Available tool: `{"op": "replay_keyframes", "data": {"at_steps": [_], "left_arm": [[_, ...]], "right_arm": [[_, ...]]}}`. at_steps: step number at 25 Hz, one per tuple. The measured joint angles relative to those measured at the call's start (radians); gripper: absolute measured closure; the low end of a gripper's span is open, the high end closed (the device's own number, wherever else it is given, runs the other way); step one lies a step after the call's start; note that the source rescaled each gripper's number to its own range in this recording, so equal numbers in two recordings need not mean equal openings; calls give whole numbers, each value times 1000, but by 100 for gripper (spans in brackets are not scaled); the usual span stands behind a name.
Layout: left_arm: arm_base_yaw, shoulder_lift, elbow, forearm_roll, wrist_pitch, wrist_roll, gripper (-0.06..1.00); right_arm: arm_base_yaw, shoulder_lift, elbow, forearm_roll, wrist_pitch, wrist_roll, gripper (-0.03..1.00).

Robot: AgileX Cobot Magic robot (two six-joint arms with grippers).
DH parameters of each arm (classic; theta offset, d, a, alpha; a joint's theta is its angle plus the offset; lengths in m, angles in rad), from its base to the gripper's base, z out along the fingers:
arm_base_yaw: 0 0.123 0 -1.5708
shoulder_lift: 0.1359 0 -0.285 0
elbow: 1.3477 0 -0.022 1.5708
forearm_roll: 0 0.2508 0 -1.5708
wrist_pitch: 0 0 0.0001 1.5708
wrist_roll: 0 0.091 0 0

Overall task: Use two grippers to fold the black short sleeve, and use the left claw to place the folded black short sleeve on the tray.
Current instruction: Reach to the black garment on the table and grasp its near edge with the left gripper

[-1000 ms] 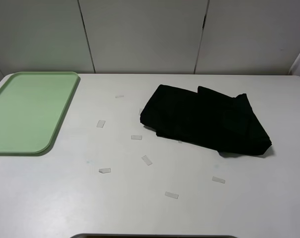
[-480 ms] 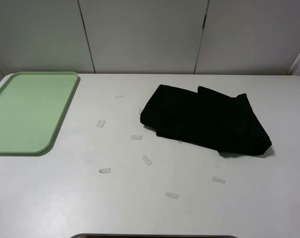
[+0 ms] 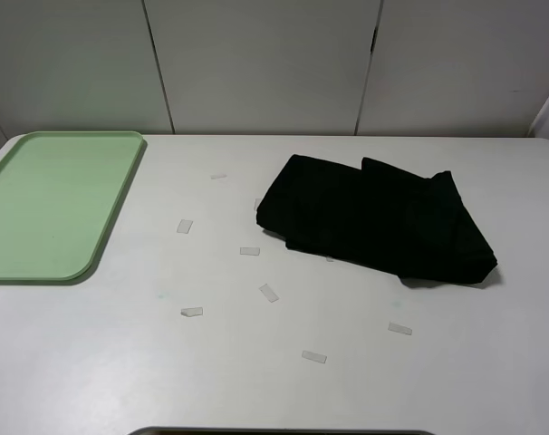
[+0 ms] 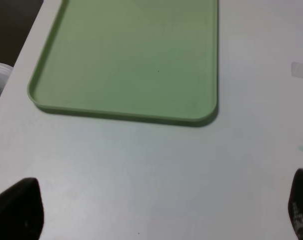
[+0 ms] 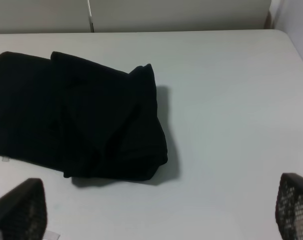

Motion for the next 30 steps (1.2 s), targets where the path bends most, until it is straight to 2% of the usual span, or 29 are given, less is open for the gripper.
{"op": "replay_keyframes", "data": {"at_steps": [11, 18, 23, 30], "left_arm": [[0, 4, -4, -2, -1, 17, -3], [0, 253, -134, -13, -3, 50, -3], [0, 524, -262, -92, -12, 114, -3], [0, 900, -402, -275, -101, 249, -3]], "right_arm": [[0, 0, 0, 0, -1, 0, -3], [0, 0, 0, 0, -1, 0, -3], [0, 0, 0, 0, -1, 0, -3], [0, 0, 0, 0, -1, 0, -3]]}}
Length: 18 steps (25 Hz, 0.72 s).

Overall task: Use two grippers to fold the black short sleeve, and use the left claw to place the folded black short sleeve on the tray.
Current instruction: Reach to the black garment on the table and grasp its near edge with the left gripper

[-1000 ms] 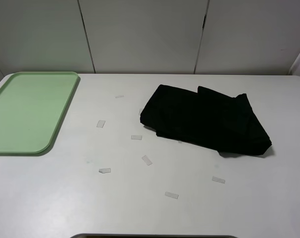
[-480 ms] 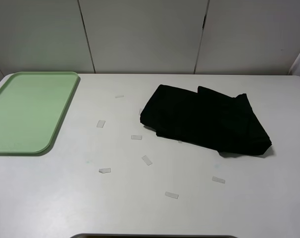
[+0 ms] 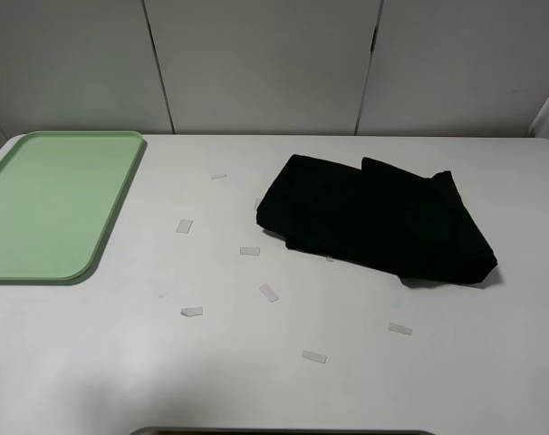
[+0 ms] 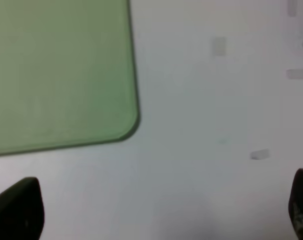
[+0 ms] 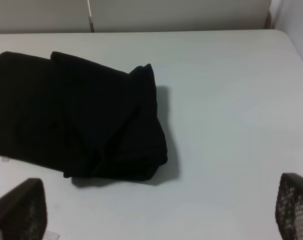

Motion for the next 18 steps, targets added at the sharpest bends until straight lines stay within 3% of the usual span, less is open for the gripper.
{"op": "replay_keyframes", "data": {"at_steps": [5, 18], "left_arm": [[-39, 225, -53, -108, -109, 91, -3], [-428, 760, -264, -165, -371, 94, -3]], "right_arm": [[0, 0, 0, 0, 0, 0, -3], [0, 0, 0, 0, 0, 0, -3]]}}
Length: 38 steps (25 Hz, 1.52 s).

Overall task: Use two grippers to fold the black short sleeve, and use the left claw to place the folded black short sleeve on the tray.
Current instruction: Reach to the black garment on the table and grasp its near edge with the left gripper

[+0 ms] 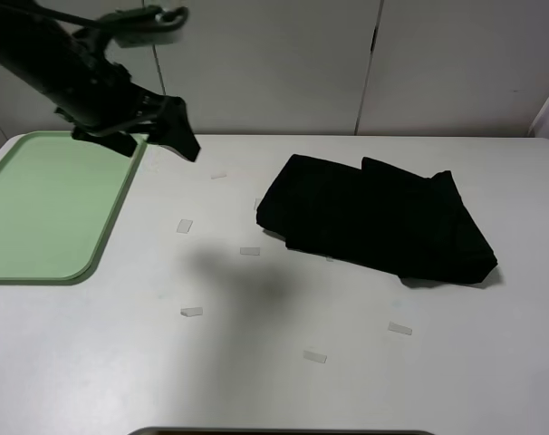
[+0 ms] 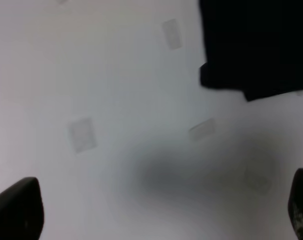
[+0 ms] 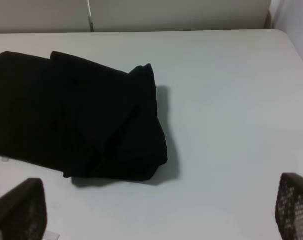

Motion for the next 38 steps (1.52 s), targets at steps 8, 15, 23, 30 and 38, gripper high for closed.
{"op": "replay_keyframes", "data": {"at_steps": [8, 15, 23, 30, 38], "left_arm": [[-162, 220, -77, -15, -187, -133, -3], [-248, 369, -144, -29, -328, -172, -3], [-292, 500, -209, -33, -405, -207, -3], [-310, 552, -210, -33, -515, -236, -3], [-340, 602, -213, -35, -630, -304, -3]], "right_arm": [[0, 0, 0, 0, 0, 0, -3], [0, 0, 0, 0, 0, 0, -3], [0, 0, 0, 0, 0, 0, -3], [0, 0, 0, -3, 0, 0, -3], [0, 0, 0, -3, 0, 0, -3]]}}
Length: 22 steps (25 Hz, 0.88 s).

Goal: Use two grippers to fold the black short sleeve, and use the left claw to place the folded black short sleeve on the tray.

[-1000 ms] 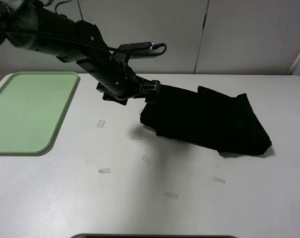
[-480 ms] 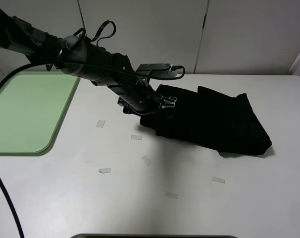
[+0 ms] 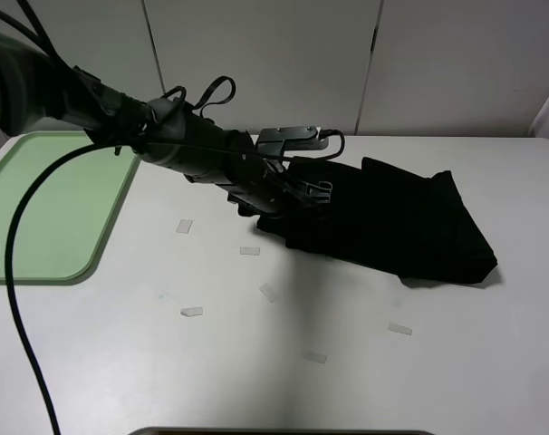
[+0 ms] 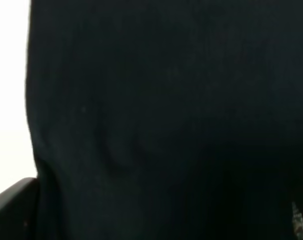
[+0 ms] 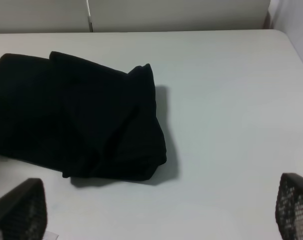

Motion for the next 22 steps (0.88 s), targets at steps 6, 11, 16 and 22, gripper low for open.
{"op": "replay_keyframes", "data": {"at_steps": [6, 11, 16, 22], "left_arm": [[-27, 17, -2, -1, -63, -29, 2], [-38, 27, -3, -1, -78, -48, 24], [-38, 34, -3, -2, -67, -52, 58], [-43, 36, -3, -5, -65, -53, 88]], "right_arm": [[0, 0, 0, 0, 0, 0, -3], [0, 0, 0, 0, 0, 0, -3], [0, 0, 0, 0, 0, 0, -3], [0, 0, 1, 0, 0, 0, -3]]}}
